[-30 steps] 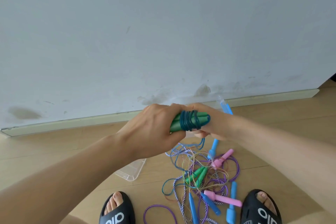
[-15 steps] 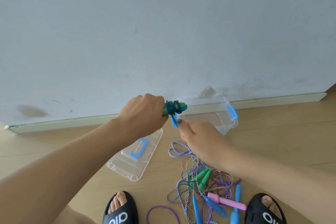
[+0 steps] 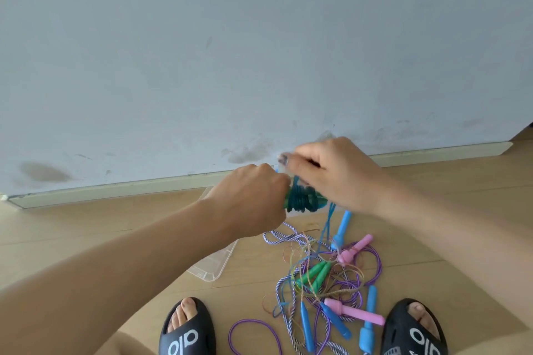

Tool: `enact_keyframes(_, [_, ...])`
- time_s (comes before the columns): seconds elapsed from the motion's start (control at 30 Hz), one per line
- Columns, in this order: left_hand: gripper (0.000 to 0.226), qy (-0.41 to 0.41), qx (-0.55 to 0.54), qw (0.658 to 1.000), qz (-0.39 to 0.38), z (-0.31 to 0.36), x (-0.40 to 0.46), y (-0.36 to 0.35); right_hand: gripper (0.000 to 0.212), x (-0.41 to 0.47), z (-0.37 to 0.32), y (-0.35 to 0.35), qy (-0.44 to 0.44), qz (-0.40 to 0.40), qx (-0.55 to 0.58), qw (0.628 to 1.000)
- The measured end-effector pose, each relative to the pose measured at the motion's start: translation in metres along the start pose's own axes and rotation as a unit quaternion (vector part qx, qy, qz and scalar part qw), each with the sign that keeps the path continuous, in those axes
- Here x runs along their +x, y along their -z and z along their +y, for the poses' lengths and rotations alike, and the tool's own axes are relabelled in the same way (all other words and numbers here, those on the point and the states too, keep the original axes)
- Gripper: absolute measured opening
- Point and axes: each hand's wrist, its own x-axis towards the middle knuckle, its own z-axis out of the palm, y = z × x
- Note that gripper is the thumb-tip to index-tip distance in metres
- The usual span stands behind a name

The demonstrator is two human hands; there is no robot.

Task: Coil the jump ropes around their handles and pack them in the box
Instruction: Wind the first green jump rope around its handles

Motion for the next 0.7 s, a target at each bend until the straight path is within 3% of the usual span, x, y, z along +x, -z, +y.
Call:
enact_keyframes(0.4, [0.027, -0.055, -0.047, 0.995, 0.066, 0.015, -0.025, 0.020, 0.058, 0.007, 0.012, -0.004, -0.118, -0.102, 0.193, 0.969])
enact_keyframes(0.63, [0.027, -0.015, -0.202, 0.967, 0.157, 0.005, -0.030, 0.022, 0.045, 0.011, 0.015, -0.021, -0.221, -0.100, 0.295, 0.924])
enact_keyframes(0.7, [0.028, -0.017, -0.223, 0.959, 0.176, -0.004, -0.028, 0.022, 0.041, 0.008, 0.017, -0.026, -0.245, -0.108, 0.280, 0.922])
